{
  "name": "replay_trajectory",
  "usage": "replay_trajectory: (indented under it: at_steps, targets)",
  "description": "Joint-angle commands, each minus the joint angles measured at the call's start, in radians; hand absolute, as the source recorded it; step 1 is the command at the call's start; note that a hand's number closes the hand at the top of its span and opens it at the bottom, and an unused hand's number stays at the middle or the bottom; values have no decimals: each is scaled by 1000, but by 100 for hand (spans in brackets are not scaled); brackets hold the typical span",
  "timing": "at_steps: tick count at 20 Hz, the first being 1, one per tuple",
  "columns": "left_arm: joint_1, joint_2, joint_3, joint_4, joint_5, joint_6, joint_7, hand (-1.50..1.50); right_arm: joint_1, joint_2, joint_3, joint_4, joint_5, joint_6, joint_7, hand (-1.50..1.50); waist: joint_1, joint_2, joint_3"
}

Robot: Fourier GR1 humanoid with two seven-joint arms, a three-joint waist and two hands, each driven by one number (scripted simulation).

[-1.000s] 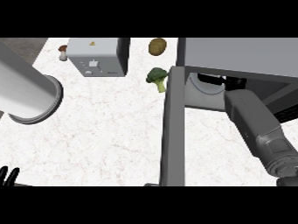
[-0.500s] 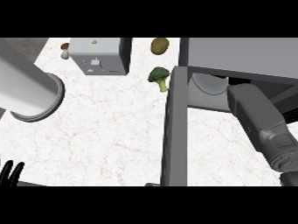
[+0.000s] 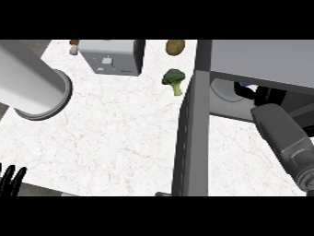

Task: Pick up the milk, place it into the microwave and close the microwave

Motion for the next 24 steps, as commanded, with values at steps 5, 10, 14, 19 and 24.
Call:
replay_trajectory:
  at_steps: [5, 10, 14, 19, 24]
  targets:
    - [-23, -3, -12, 6, -18, 10, 12, -150, -77, 52, 95, 19, 96, 144, -15, -150, -4, -15, 24]
    - [-49, 6, 2, 31, -28, 8, -2, -150, -92, 108, 103, 37, 105, 194, -7, -150, -9, -15, 23]
    - [-38, 6, -6, 28, -37, -3, -10, -150, -102, 136, 95, 26, 96, 255, -15, -150, -14, -20, 24]
    - [-38, 4, 3, 65, -38, -14, -33, -150, -116, 151, 38, -23, 39, 337, -32, -150, -23, -21, 24]
    - [-37, -5, 2, 49, -35, -4, -27, -150, -71, 185, -32, -87, -30, 424, -126, -150, -58, -32, 24]
